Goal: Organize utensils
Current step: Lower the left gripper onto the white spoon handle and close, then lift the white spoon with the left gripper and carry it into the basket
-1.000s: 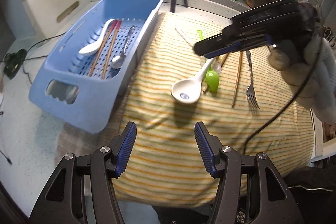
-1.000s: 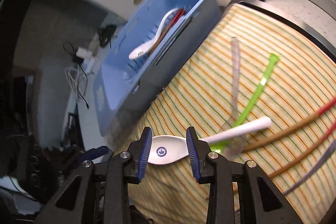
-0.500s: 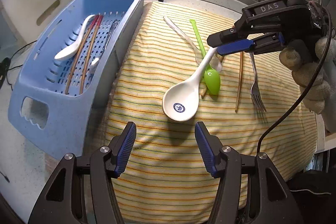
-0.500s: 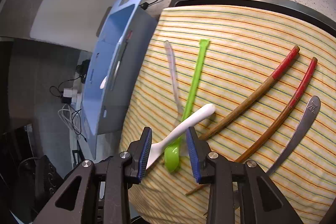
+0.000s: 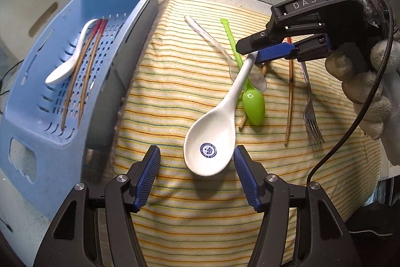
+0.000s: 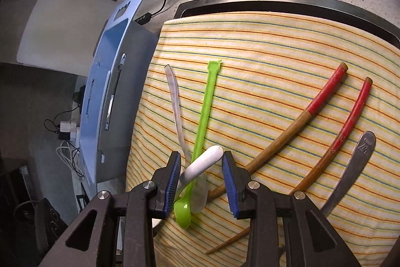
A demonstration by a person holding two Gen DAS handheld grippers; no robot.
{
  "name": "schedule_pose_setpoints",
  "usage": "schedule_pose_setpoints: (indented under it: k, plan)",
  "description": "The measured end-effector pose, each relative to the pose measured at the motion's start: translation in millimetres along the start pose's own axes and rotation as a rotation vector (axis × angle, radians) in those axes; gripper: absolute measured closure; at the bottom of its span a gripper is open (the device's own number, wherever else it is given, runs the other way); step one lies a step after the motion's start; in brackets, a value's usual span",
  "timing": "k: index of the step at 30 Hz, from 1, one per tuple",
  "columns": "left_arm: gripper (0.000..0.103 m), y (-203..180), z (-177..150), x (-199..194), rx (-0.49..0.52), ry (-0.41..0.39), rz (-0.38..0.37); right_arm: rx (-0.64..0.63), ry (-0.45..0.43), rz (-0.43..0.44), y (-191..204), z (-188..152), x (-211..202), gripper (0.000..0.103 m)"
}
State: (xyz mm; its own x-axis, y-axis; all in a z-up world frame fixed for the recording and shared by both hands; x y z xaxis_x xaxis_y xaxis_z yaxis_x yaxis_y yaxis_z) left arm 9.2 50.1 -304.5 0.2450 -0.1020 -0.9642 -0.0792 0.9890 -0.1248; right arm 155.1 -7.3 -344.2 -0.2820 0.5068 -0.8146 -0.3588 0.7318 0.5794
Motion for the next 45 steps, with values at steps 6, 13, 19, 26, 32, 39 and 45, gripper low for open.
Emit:
schedule_pose_setpoints:
  k: [6,13,19,26,32,39,45]
  plan:
    - [0.043,0,0,4,-0.013,-0.006,-0.037,0.004,-0.007,0.002,0,0,1,0.076]
    - [0.067,3,1,2,-0.031,-0.026,-0.072,0.029,-0.015,0.033,3,0,-3,0.079]
    - [0.069,1,2,4,-0.030,-0.034,-0.087,0.031,-0.015,0.028,4,2,-1,0.080]
    - [0.068,-4,6,6,0.013,-0.037,-0.057,0.100,0.004,0.087,2,3,12,0.079]
    - [0.069,-4,4,4,0.031,-0.043,-0.047,0.060,-0.021,0.065,14,0,7,0.086]
    - [0.097,0,3,2,-0.005,-0.048,-0.109,0.034,-0.046,0.049,24,2,-7,0.090]
    - [0.091,-5,3,10,-0.021,-0.034,-0.158,0.046,-0.052,0.063,20,1,-6,0.091]
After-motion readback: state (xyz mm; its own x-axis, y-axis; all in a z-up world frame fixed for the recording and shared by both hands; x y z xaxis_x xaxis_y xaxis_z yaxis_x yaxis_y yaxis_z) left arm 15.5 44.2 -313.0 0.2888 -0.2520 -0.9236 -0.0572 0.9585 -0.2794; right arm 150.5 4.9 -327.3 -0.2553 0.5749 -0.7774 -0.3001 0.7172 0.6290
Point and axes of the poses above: each gripper's, at about its wrist camera, not at the fingertips, and x roughly the way its jaws point, y to its left, z to its top, the point moved 9 cm from there along x, roughly the way its jaws point, and after that the axes turned 9 degrees about y, right-handed, at the moved point
